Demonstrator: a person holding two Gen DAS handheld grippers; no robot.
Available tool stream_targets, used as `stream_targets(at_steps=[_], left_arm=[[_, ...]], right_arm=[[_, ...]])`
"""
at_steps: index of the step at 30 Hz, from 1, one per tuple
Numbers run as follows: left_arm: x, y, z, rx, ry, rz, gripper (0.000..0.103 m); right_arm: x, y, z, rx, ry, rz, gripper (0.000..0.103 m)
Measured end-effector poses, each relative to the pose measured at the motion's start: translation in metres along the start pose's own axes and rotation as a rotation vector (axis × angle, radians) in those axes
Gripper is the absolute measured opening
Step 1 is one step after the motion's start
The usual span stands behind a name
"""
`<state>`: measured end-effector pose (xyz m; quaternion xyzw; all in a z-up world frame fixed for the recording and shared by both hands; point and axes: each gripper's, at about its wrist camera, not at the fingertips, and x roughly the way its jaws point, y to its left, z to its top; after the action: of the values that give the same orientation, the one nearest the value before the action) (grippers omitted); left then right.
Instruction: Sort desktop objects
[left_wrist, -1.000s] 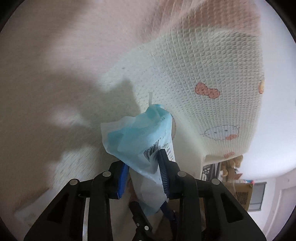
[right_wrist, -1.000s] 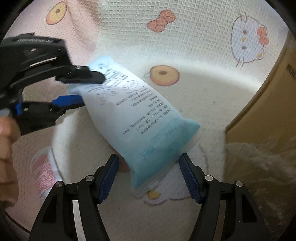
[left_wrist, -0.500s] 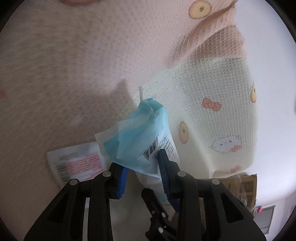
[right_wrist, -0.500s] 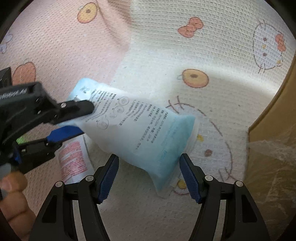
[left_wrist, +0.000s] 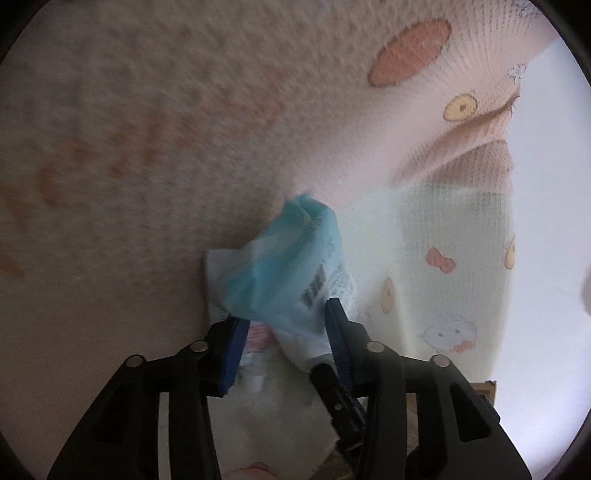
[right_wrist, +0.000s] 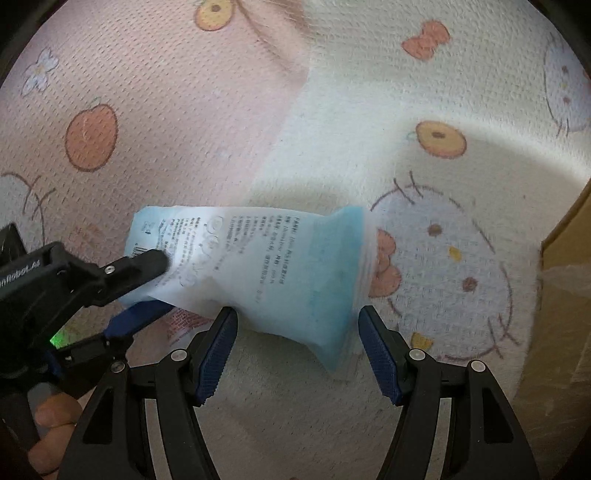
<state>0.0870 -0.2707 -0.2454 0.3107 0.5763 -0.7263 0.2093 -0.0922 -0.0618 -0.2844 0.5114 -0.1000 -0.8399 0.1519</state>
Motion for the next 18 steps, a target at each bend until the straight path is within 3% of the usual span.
stream_targets(at_steps=[7,11,18], left_arm=[[-0.017,-0.013,-0.002,0.191,-0.047,0.049,0.050],[-0.019,-0.013,0.004,0.211,-0.051,0.035,0.050],[-0.032,-0.021,0.006,0.398,-0.107,0.122,0.050]], right_arm=[[-0.003,-0.005,0.000,0.065,0.026,0.015,0.065],[-0.003,-0.004,0.000,0.058,0.021,0.010,0.065],[-0.005,-0.006,-0.009,0.059,0.042,-0.035,0.066]])
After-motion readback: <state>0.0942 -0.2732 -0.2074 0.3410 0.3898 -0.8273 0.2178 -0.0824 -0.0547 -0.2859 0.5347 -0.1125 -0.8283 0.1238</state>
